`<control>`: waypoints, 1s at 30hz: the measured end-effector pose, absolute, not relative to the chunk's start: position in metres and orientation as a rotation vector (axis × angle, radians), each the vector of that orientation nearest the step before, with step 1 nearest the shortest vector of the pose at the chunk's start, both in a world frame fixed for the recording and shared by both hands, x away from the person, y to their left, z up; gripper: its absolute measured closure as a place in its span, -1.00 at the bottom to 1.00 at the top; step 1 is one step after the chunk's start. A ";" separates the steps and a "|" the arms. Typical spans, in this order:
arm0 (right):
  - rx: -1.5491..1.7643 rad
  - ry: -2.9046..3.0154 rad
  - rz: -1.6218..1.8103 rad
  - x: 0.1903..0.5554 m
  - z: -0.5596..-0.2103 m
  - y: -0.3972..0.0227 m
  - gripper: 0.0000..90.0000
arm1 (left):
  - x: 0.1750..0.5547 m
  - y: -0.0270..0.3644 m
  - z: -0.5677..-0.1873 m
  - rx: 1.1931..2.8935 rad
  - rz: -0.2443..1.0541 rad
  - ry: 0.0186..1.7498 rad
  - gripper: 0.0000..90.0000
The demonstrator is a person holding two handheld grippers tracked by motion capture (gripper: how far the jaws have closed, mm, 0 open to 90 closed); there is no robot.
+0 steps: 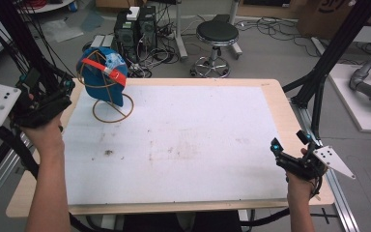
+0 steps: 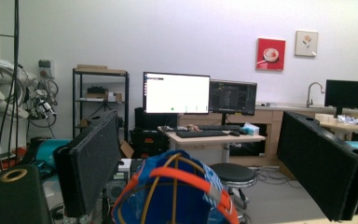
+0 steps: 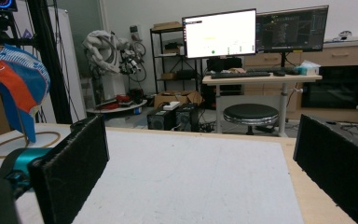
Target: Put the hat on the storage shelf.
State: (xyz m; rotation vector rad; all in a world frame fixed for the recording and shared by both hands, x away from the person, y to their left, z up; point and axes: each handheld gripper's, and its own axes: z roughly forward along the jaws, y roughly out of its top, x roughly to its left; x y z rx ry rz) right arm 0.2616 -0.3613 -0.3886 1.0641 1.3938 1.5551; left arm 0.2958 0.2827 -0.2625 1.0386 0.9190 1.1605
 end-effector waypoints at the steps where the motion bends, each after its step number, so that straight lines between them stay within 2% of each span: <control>1: 1.069 1.397 1.559 0.262 -0.388 -0.360 -0.93 | 0.288 0.285 -0.268 1.045 1.156 0.918 -0.69; 15: 1.051 1.382 1.570 0.262 -0.386 -0.362 -0.94 | 0.235 0.295 -0.310 1.074 1.162 0.919 -0.68; 20: 1.063 1.371 1.583 0.261 -0.385 -0.363 -0.94 | 0.225 0.299 -0.326 1.100 1.170 0.930 -0.69; 24: 1.061 1.364 1.581 0.261 -0.384 -0.364 -0.93 | 0.216 0.307 -0.355 1.120 1.141 0.993 -0.69; 30: 1.062 1.353 1.582 0.262 -0.384 -0.366 -0.93 | 0.203 0.308 -0.370 1.123 1.145 1.011 -0.69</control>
